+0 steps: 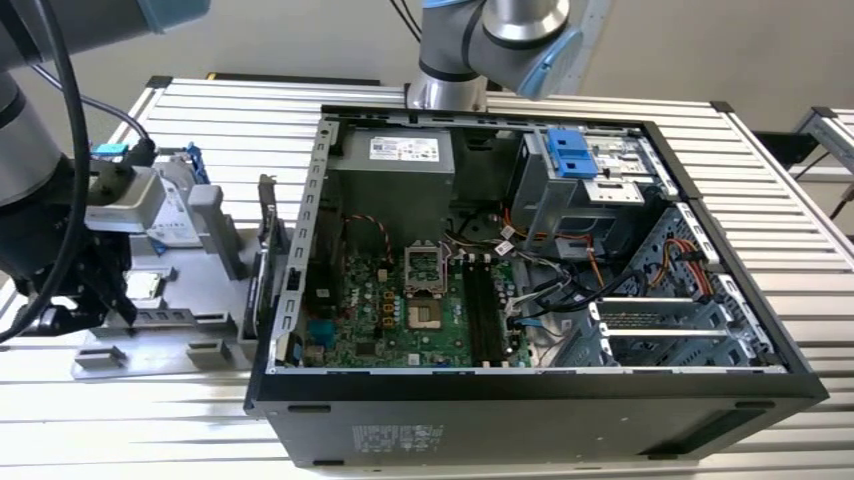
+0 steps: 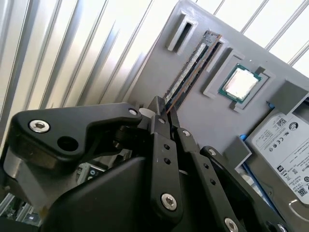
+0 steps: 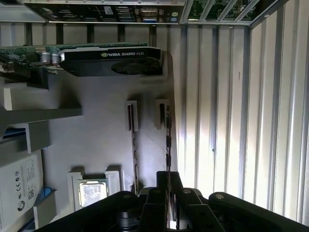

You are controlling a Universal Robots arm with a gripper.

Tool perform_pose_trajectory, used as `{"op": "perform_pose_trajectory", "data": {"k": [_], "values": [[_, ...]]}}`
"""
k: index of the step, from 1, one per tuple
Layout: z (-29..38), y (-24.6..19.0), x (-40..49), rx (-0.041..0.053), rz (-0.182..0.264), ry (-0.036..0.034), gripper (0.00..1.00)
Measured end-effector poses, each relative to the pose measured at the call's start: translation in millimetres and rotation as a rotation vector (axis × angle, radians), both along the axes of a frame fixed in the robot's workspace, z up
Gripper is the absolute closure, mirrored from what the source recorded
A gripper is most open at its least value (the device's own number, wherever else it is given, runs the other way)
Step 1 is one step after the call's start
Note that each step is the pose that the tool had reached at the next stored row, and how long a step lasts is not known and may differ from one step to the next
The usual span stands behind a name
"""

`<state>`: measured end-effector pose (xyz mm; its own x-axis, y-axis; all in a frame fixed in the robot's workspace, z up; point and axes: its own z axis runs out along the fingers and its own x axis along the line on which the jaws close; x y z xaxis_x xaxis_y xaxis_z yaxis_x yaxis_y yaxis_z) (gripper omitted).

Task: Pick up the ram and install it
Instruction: 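Pick up the ram and move it above insertion slot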

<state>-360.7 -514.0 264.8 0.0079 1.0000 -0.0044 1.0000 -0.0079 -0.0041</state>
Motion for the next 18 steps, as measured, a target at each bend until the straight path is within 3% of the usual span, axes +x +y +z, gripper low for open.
{"op": "perform_pose_trajectory", "data": {"k": [18], "values": [[21.8,0.0,0.0,0.0000,-0.022,0.0000,1.00]]}}
